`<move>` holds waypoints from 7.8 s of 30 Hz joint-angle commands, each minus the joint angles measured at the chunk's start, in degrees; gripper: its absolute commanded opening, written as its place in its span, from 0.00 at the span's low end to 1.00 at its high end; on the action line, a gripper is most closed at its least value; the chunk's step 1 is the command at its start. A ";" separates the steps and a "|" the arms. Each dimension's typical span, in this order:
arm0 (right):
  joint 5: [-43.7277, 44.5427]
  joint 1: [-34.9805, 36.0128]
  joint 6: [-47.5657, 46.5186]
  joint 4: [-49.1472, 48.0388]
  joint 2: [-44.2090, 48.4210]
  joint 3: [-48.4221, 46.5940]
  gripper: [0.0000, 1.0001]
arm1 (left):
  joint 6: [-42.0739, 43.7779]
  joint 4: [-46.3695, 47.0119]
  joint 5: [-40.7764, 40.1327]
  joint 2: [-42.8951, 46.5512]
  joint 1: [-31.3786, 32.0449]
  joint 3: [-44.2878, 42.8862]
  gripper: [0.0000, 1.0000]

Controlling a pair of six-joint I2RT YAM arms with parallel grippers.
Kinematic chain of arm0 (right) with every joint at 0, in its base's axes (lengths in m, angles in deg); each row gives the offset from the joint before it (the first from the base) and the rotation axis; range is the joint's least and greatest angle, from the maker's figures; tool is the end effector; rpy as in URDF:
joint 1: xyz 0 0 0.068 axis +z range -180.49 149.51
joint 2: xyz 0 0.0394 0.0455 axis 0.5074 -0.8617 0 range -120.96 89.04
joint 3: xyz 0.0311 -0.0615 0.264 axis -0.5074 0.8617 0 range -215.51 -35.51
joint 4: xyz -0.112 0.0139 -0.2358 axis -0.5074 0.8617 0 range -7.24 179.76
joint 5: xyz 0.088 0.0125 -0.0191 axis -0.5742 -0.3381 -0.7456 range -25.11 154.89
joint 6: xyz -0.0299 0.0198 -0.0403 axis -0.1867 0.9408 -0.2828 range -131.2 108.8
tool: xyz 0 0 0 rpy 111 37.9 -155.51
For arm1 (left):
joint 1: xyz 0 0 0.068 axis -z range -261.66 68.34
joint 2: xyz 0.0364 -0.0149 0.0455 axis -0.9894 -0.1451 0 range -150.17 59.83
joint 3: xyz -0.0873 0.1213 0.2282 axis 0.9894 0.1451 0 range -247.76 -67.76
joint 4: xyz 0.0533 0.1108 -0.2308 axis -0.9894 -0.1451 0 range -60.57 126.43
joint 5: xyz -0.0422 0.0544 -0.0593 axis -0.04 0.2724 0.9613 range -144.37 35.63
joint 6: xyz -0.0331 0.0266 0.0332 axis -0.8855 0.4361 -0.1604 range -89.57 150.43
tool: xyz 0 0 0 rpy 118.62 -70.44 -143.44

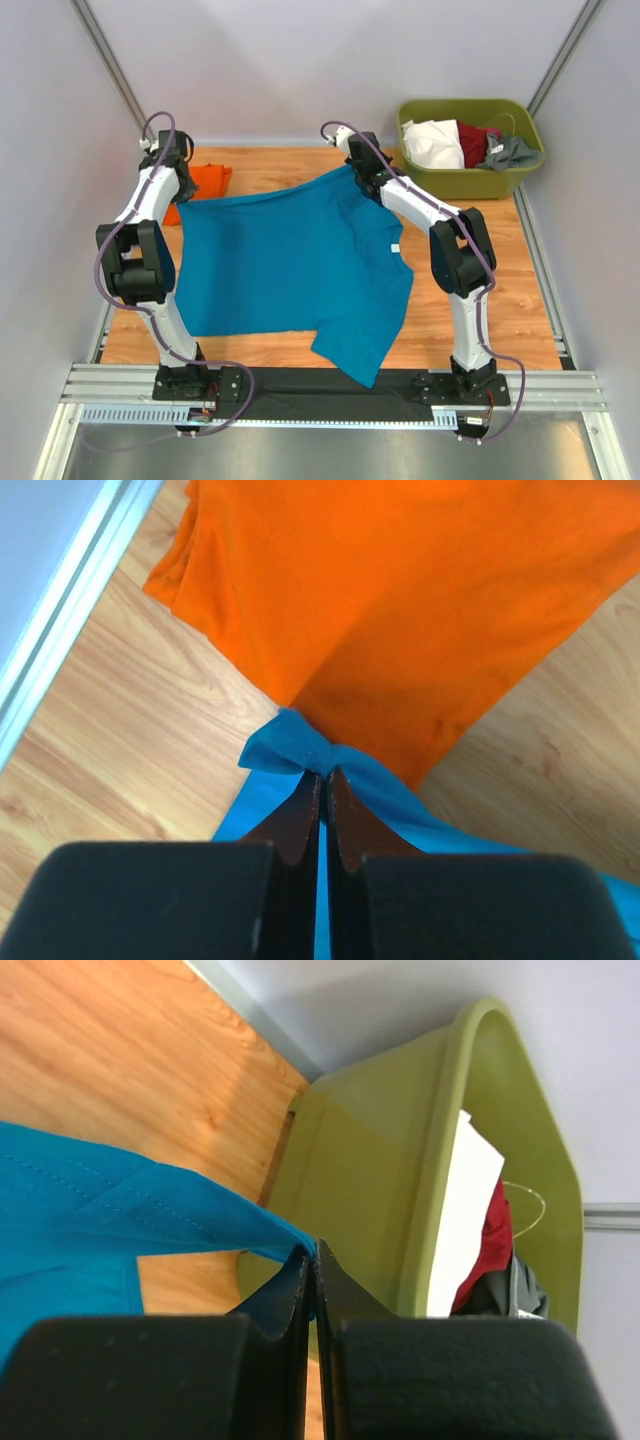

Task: Fold and stack the t-shirts
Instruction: Fold the tshirt

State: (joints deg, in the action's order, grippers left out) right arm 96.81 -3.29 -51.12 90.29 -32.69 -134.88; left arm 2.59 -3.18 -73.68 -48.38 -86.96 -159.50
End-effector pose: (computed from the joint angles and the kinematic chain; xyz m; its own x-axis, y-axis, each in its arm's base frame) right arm 0.4520 0.2112 0.2485 -0.3525 -0.7936 -0.4958 -0.2692 0.5935 -0.7585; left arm 0.4116 0.0501 0.2632 -0.6041 -0.4987 -0.6216 -0.6255 0.7800 -0.0179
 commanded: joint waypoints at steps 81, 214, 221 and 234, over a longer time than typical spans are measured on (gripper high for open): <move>-4.15 8.31 29.99 31.05 13.80 21.76 0.00 | -4.86 -2.13 1.38 15.48 -1.91 23.80 0.00; -56.53 -2.50 61.01 15.76 11.96 26.77 0.56 | 1.73 12.72 27.04 23.74 18.13 27.67 0.62; -55.57 -2.06 61.19 16.55 13.79 27.91 0.36 | 1.73 12.81 27.48 24.53 18.13 28.64 0.62; -60.13 3.38 61.98 14.97 19.51 35.74 0.32 | 1.91 13.86 28.62 24.88 18.13 29.96 0.62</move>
State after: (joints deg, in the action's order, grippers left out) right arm 39.52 -1.82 10.43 106.93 -14.77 -101.04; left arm 3.36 9.06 -46.47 -25.62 -68.73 -130.12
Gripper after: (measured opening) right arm 0.326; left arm 0.622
